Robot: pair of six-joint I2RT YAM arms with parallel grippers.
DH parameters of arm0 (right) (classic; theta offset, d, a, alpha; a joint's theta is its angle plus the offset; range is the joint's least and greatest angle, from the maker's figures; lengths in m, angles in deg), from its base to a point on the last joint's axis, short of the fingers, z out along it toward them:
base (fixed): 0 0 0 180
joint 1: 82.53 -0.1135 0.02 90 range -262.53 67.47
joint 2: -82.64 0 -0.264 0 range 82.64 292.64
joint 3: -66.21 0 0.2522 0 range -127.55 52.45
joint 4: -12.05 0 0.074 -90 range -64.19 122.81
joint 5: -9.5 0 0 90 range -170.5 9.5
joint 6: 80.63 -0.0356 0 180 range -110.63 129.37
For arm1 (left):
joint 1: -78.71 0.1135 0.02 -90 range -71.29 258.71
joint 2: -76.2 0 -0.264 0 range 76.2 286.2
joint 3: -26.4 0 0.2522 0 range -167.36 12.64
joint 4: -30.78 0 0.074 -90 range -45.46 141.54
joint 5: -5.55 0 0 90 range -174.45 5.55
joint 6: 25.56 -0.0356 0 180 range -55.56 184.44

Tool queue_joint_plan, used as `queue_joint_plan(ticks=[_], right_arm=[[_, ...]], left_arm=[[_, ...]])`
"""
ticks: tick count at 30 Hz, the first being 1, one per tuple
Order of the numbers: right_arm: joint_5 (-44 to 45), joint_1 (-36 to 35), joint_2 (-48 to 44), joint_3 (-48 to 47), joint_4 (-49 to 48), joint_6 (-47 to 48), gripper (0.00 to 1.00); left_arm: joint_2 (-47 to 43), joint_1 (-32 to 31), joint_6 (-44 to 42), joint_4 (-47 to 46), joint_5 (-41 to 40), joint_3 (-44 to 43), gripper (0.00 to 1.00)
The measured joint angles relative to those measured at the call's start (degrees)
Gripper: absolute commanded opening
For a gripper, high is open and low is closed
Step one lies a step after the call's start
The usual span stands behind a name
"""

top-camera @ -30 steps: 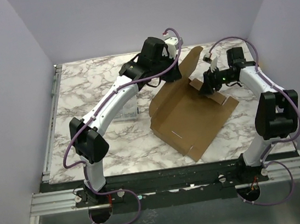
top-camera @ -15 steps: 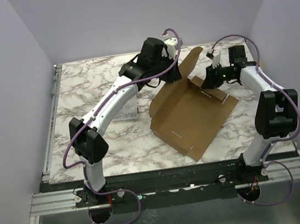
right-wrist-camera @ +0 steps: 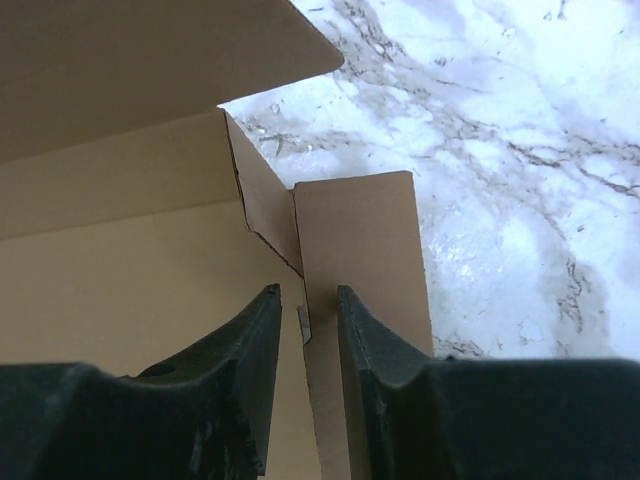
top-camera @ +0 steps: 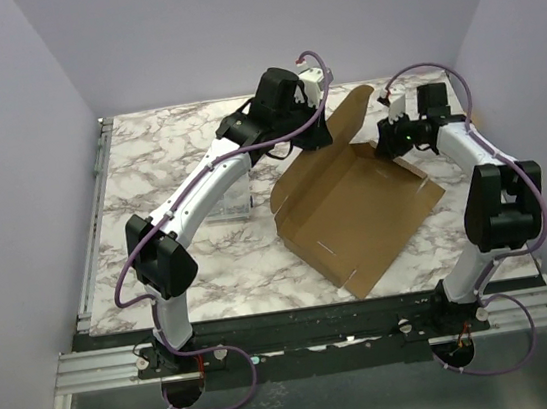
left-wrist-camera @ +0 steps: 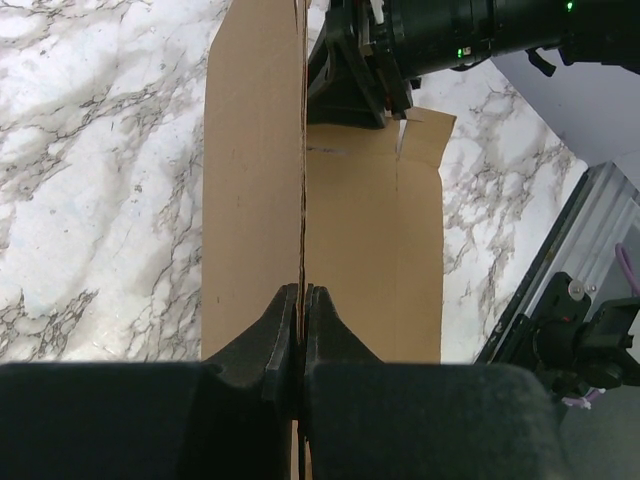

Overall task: Fold the paper box
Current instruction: Fold the paper box at the center of the board.

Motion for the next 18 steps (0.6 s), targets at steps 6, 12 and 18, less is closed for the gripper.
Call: queue_joint_plan(ticks=[6,12,18], right_arm=[[-4.02,2.47,0.22,0.13,0.74,-0.46,0.52],[-9.4,9.84,0.35,-4.79,5.64,1.16,0.7],[-11.47,10.97,3.58,-7.89,10.51,7.06,0.68]], left_arm=[[0.0,0.0,-0.33,0.15,0.0,-0.02,0.0],[0.0,0.0,-3.34,1.62,-1.03,0.0,0.0],[0.0,0.0,-4.85,2.4,-1.29,0.07,0.0]])
